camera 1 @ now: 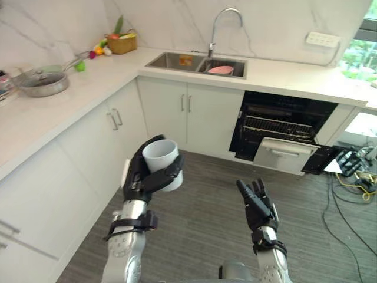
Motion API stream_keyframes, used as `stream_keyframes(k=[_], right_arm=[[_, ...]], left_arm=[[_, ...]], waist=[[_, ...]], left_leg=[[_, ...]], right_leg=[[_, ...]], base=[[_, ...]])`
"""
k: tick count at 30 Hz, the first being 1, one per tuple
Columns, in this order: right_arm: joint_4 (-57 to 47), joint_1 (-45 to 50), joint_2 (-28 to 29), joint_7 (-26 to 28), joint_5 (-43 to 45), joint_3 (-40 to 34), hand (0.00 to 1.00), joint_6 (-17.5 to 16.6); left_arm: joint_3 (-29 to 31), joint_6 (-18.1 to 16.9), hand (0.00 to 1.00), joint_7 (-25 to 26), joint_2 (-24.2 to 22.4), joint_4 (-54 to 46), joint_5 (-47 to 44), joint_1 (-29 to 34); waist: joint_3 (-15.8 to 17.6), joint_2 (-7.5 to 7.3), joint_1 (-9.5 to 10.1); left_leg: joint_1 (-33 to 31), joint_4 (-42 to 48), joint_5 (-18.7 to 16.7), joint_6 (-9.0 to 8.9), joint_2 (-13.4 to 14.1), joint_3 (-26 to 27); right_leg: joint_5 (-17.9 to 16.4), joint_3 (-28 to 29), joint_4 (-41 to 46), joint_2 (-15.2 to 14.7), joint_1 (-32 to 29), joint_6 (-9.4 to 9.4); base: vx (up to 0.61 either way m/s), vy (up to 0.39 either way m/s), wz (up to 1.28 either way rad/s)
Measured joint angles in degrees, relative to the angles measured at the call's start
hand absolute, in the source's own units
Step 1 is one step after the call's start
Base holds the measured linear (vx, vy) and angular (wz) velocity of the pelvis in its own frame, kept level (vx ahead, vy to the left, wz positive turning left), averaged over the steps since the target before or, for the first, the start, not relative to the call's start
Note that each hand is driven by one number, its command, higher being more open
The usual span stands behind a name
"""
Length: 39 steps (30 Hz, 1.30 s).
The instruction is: Walk over to the sink, pick up the cup, carry it to the dishwasher, place the cup inside the dishwasher, then close the dishwasher door
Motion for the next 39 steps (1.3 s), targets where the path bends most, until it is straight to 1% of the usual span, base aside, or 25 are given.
stream_keyframes(k=[1,2,3,4,6,9,10,11,12,13,14,16,18,20,22,24,26,29,30,31,33,34,35,37,39], right_arm=[[-3.5,1.3,0.1,0.3,0.0,0.0,1.00,-0.1],[-5.1,1.7,0.2,0.7,0.0,0.1,1.00,-0.3],[-8.0,2.6,0.1,1.5,0.0,0.7,1.00,-1.4],[-8.2,2.5,-0.7,2.0,0.0,1.0,1.00,-2.3],[-8.4,2.3,-2.1,1.9,-0.1,1.0,1.00,-2.7],[-9.0,2.1,-1.7,0.7,-0.1,1.2,1.00,-2.7],[-10.0,2.3,-1.1,-0.2,-0.1,1.0,1.00,-2.6],[-11.8,2.6,-0.9,-0.4,0.0,0.7,1.00,-2.6],[-13.6,2.9,-1.0,-0.3,-0.1,0.4,1.00,-2.6],[-14.7,3.0,-1.3,-0.2,0.0,0.4,1.00,-2.7],[-16.6,3.0,-2.3,0.0,-0.1,0.2,1.00,-3.2],[-17.5,3.0,-2.5,0.2,0.0,0.5,1.00,-3.3],[-17.7,3.0,-2.5,0.4,0.3,1.2,1.00,-3.4],[-17.7,1.6,-3.5,0.4,-0.1,5.2,1.00,-3.4],[-17.7,0.1,-5.2,0.4,-1.6,8.6,1.00,-2.7],[-17.6,-0.6,-6.8,0.4,-1.7,10.9,1.00,-1.6],[-17.5,-0.3,-7.4,0.2,-1.7,11.4,1.00,-1.1],[-17.4,1.0,-7.8,-0.2,-1.7,10.3,1.00,-1.1],[-16.2,1.1,-7.4,-0.1,-1.7,9.8,1.00,-1.0],[-14.1,0.7,-5.9,-0.2,-1.6,8.7,1.00,-0.4],[-12.5,0.0,-4.6,-0.2,-1.5,7.0,1.00,0.1],[-10.9,-0.4,-3.7,-0.2,-1.5,6.1,1.00,0.2],[-9.0,-1.0,-3.6,0.0,-1.5,6.0,1.00,0.3],[-6.0,-2.2,-2.8,0.7,-1.6,6.0,1.00,0.9],[-4.0,-2.2,-2.6,0.8,-1.6,6.2,1.00,1.4]], left_arm=[[-1.3,-0.1,0.00,-1.5,0.2,-0.1,-0.8,-0.5],[-1.6,-0.1,0.00,-2.3,0.1,-0.2,-1.1,-0.5],[-2.3,-0.1,0.00,-3.2,0.1,0.0,-1.5,0.5],[-2.6,0.0,0.00,-3.5,-0.7,1.8,-1.5,0.8],[-4.6,0.4,0.00,-3.4,-1.3,4.8,-1.4,0.9],[-6.4,0.4,0.00,-3.2,-1.3,6.2,-1.3,0.9],[-6.8,0.4,0.00,-3.1,-1.3,6.7,-1.1,1.0],[-6.8,0.4,0.00,-3.1,-1.4,6.7,-0.3,0.9],[-6.7,0.2,0.00,-3.1,-1.6,6.6,-0.2,0.8],[-6.4,0.1,0.00,-3.1,-1.8,6.6,-0.2,0.9],[-6.1,0.1,0.00,-3.0,-2.3,6.6,-0.2,1.0],[-5.7,0.2,0.00,-2.2,-2.2,6.6,-0.2,1.5],[-5.5,0.2,0.00,-1.9,-2.2,6.6,-0.3,2.8],[-5.6,-0.2,0.00,-1.1,-2.4,6.1,-0.2,4.4],[-5.7,-0.4,0.00,0.8,-3.3,5.3,-0.1,5.5],[-6.2,-0.4,0.00,2.4,-4.1,4.6,-0.2,6.1],[-6.1,-0.4,0.00,2.8,-4.0,4.5,-0.3,6.2],[-6.3,-0.8,0.00,2.7,-3.1,4.0,-0.3,6.2],[-6.4,-1.2,0.00,2.9,-2.3,4.0,-0.3,6.1],[-6.7,-1.3,0.00,3.6,-1.1,4.1,-0.3,5.2],[-7.1,-1.3,0.00,4.5,-0.8,4.1,-0.3,3.9],[-7.3,-1.3,0.00,4.6,-0.8,4.3,-0.2,2.8],[-7.3,-1.3,0.00,4.7,-1.2,4.6,-0.2,1.8],[-7.4,-1.1,0.00,5.1,-1.3,5.6,1.3,-0.1],[-7.8,0.1,0.00,5.2,-1.5,6.8,2.1,-0.6]], waist=[[-0.2,-0.26,0.12],[-0.4,-0.82,0.32],[-1.3,-2.75,0.77],[-1.7,-2.04,0.42],[-2.8,0.43,0.52],[-2.7,0.54,0.47],[-2.5,0.87,0.54],[-2.0,1.69,0.70],[-1.7,2.12,0.74],[-1.8,2.49,0.80],[-2.4,3.55,0.99],[-2.0,3.40,1.07],[-2.2,2.85,2.82],[-3.0,2.83,4.61],[-3.4,2.83,5.79],[-3.5,2.86,5.56],[-3.7,2.97,5.34],[-6.1,3.29,4.64],[-7.3,2.00,4.23],[-8.4,-1.29,3.29],[-8.7,-2.40,3.24],[-8.6,-2.27,2.29],[-8.5,-2.09,2.16],[-7.9,-2.49,1.92],[-7.9,-2.72,2.16]], left_leg=[[1.8,-0.2,-1.6,-1.07,0.5,1.0],[3.1,-0.4,-2.5,-1.70,0.4,1.6],[6.7,-0.9,-4.9,-3.01,-1.2,2.5],[8.8,-1.0,-6.3,-3.24,-0.4,2.4],[8.8,0.0,-6.3,-2.56,1.3,2.2],[5.3,8.0,-5.2,0.31,3.9,2.3],[2.8,15.9,-3.1,3.26,5.9,2.6],[0.2,25.9,1.6,2.86,9.2,2.1],[-3.2,35.0,8.0,-0.72,11.4,-0.3],[-5.8,40.8,12.4,-2.76,12.6,-2.4],[-12.9,54.0,13.4,-4.05,14.8,-6.4],[-19.6,60.0,12.5,-3.57,15.8,-8.0],[-24.3,54.4,8.8,-2.69,16.1,-5.9],[-25.9,28.4,5.8,-2.76,13.7,-5.1],[-25.3,8.1,7.0,-4.56,11.6,-9.0],[-26.5,1.6,9.0,-5.86,11.2,-10.2],[-27.3,1.5,12.2,-5.10,10.1,-9.1],[-26.0,-2.5,23.3,-1.29,6.5,-6.1],[-24.4,-3.4,22.4,-4.58,5.3,-5.4],[-22.0,-5.7,21.8,-3.95,2.0,-4.7],[-20.4,-7.4,21.3,-3.19,0.4,-4.9],[-18.7,-9.0,21.1,-2.97,-0.1,-6.5],[-17.0,-9.8,20.7,-2.52,-0.4,-6.9],[-16.0,-7.2,17.5,-3.29,-1.5,-7.0],[-15.3,-6.2,16.0,-3.39,-1.5,-6.7]], right_leg=[[1.2,-7.3,-16.2,0.0,1.7,-0.35],[3.2,-10.5,-23.2,0.2,2.7,-0.57],[10.8,-14.3,-32.1,0.4,4.5,-6.05],[11.9,-14.3,-30.3,1.2,5.1,-12.66],[7.6,-13.8,-26.6,2.8,3.5,-12.06],[2.5,-14.0,-23.4,4.8,2.1,-13.10],[0.5,-15.1,-24.0,5.9,4.1,-13.11],[-1.4,-16.0,-24.6,7.2,7.1,-12.84],[-2.6,-15.5,-24.7,8.8,9.2,-12.95],[-3.5,-15.2,-24.8,9.9,10.3,-13.55],[-5.5,-14.2,-25.1,12.5,13.1,-13.89],[-6.5,-12.3,-28.2,14.8,18.4,-13.83],[-6.4,-8.4,-32.6,16.0,22.8,-13.56],[-5.9,-1.6,-36.1,16.0,25.4,-12.89],[-6.5,3.5,-36.4,16.0,25.5,-12.37],[-6.9,6.9,-36.4,15.9,26.7,-11.77],[-8.3,8.6,-36.4,15.0,28.5,-9.22],[-11.5,10.2,-35.6,13.8,31.6,-4.19],[-12.7,10.6,-34.2,12.5,32.0,-3.32],[-13.3,10.7,-30.0,9.5,31.2,-2.26],[-11.6,10.0,-22.3,8.6,28.1,-0.08],[-10.5,9.1,-15.1,7.8,24.8,-1.28],[-12.2,7.3,-11.2,5.4,22.5,-4.16],[-8.2,2.8,-10.2,-0.8,19.4,-3.51],[-6.8,-1.3,-7.2,-3.0,18.9,-3.70]], base=[[0.39,-0.092,-0.23],[0.53,-0.145,-0.57],[0.53,-0.145,-0.46],[0.53,-0.135,-0.44],[0.42,-0.148,-0.28],[0.36,-0.261,-0.25],[0.37,-0.207,-0.34],[0.38,-0.189,-0.42],[0.31,-0.133,-0.38],[0.38,-0.154,-0.47],[0.38,-0.145,-0.45],[0.42,-0.145,-0.60],[0.35,-0.110,-1.00],[0.37,-0.055,-1.38],[0.41,0.012,-1.33],[0.49,0.078,-1.07],[0.51,0.162,-0.83],[0.55,0.253,-0.50],[0.57,0.209,-0.03],[0.66,0.235,0.07],[0.44,0.130,0.24],[0.36,0.121,0.34],[0.24,0.086,0.25],[0.20,0.040,0.08],[0.11,-0.013,-0.15]])
